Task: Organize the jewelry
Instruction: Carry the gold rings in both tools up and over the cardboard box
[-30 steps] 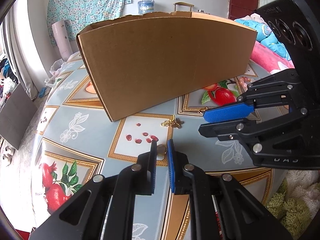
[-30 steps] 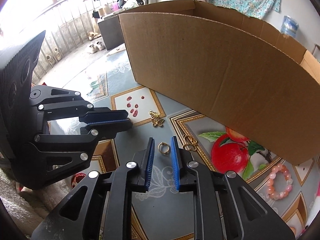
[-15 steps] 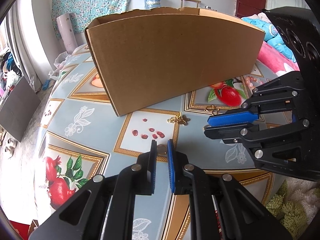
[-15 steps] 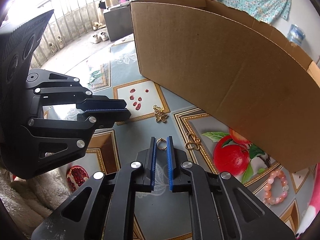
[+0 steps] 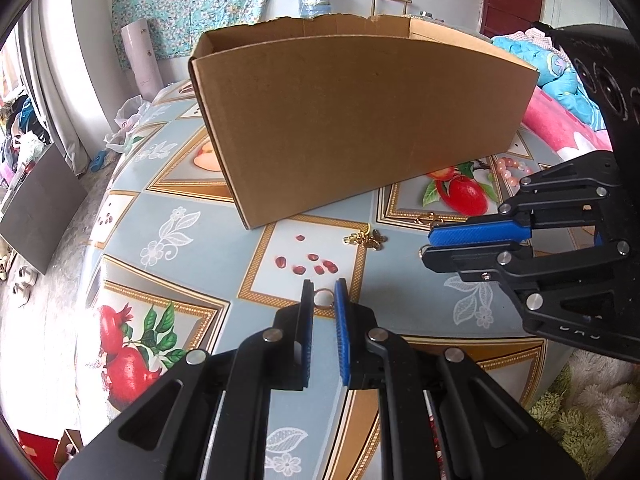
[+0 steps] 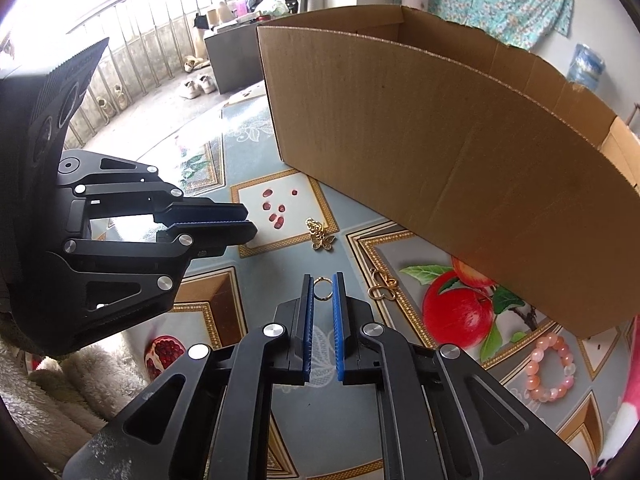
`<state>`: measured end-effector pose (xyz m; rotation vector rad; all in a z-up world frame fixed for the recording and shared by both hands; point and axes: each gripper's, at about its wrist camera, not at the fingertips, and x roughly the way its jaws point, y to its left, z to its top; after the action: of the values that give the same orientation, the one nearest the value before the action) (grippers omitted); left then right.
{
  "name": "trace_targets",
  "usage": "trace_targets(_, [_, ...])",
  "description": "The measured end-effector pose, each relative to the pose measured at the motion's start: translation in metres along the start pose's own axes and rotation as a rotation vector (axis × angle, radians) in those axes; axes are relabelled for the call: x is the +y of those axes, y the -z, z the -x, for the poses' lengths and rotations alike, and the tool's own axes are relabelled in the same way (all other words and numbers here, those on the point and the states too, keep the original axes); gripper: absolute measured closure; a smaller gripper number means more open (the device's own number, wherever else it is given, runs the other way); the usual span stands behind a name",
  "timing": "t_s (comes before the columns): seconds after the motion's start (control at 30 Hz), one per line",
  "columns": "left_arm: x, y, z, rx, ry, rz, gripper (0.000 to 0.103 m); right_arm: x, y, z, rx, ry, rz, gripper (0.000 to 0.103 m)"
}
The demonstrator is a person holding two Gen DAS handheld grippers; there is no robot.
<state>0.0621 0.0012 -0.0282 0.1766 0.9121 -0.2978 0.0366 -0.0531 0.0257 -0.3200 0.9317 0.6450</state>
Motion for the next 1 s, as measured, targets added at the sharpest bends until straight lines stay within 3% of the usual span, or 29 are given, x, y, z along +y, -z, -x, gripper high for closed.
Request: trace_targets(1.0, [-0.002, -0.005, 0.026, 0.037, -0.073, 0.027, 0.093, -0.001, 0.016, 0.042, -0.097, 0.021, -0.017, 0.096])
